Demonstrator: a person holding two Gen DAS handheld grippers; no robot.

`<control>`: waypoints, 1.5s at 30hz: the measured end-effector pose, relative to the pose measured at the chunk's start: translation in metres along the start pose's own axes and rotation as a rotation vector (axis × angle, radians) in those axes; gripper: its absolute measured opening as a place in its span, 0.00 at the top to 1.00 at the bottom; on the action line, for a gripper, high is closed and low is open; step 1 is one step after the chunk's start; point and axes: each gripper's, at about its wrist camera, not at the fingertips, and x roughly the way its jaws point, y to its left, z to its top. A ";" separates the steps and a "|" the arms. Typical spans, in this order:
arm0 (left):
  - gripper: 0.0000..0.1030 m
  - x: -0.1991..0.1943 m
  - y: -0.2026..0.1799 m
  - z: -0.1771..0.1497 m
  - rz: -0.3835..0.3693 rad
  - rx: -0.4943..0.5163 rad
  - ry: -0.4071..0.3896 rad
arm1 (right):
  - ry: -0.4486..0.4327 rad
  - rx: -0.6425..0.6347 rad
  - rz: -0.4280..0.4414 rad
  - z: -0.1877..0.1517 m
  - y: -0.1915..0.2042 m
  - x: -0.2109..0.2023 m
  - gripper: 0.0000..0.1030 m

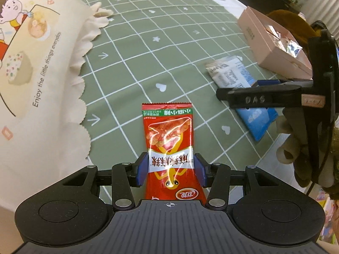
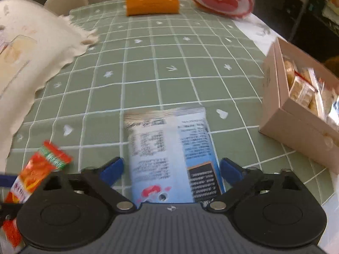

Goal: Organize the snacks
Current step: 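Lift the blue snack bag with the right tool while left holds the red bag, then lower both bags into the pink box and open both tools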

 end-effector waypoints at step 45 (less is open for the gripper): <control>0.50 0.096 -0.181 0.205 -0.317 0.101 -0.298 | -0.351 0.464 -0.240 -0.024 -0.237 -0.183 0.19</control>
